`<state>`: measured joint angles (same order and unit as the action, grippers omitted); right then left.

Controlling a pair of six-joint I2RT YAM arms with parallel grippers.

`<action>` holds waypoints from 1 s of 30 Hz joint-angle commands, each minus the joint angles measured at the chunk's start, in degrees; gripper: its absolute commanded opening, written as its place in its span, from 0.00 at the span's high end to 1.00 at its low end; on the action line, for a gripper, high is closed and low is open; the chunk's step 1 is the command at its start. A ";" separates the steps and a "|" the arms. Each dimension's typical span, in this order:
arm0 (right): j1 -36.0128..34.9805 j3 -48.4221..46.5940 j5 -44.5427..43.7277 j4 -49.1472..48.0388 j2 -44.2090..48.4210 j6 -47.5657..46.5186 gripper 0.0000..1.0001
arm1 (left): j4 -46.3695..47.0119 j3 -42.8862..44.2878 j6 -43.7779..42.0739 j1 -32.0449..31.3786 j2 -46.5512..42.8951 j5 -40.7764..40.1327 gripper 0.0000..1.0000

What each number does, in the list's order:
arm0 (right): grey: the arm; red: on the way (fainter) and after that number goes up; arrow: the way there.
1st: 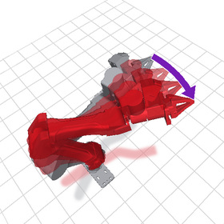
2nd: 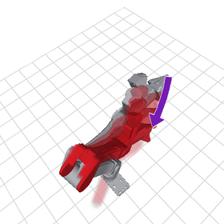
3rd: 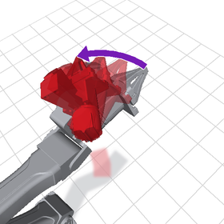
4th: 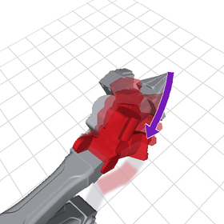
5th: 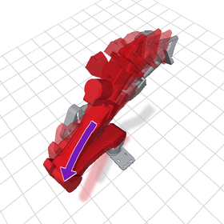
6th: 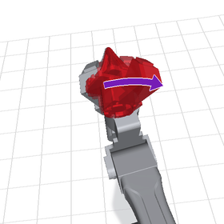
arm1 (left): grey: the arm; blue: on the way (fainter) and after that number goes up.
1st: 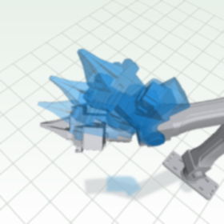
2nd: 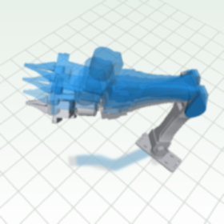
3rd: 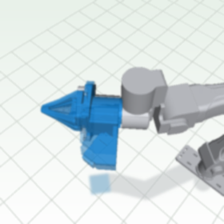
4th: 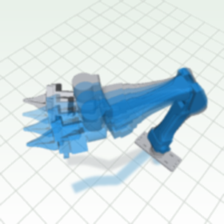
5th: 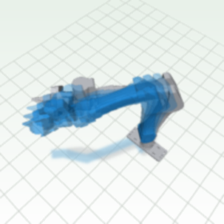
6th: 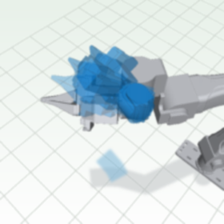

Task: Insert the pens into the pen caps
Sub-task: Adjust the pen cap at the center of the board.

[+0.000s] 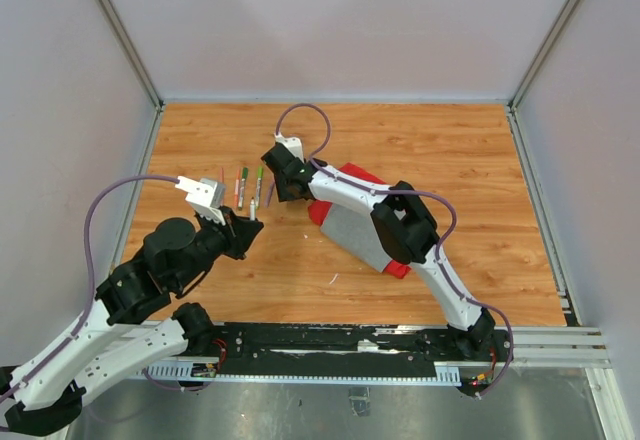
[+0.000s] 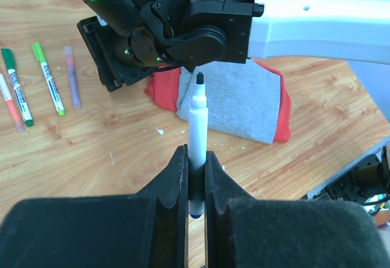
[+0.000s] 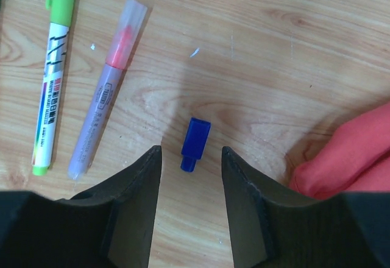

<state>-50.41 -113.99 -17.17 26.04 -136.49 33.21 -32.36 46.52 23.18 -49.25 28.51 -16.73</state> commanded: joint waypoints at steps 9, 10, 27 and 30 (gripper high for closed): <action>1.10 -3.74 -0.83 2.17 -4.22 0.54 0.70 | 1.15 -0.56 -0.73 0.21 1.00 -0.32 0.99; 1.05 -3.63 -0.57 2.19 -4.15 0.48 0.73 | 1.09 -0.56 -0.76 0.21 1.02 -0.32 0.99; -2.01 20.50 16.23 -12.54 15.25 -17.40 1.00 | 1.14 -0.82 -0.68 0.21 0.62 -1.00 1.00; -4.33 29.58 17.59 -14.04 23.33 -18.07 0.99 | 0.95 -0.58 -0.53 0.21 1.28 -1.35 0.99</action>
<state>-51.27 -92.38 -4.25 16.49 -123.07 19.59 -32.34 46.04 23.16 -49.25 29.52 -16.97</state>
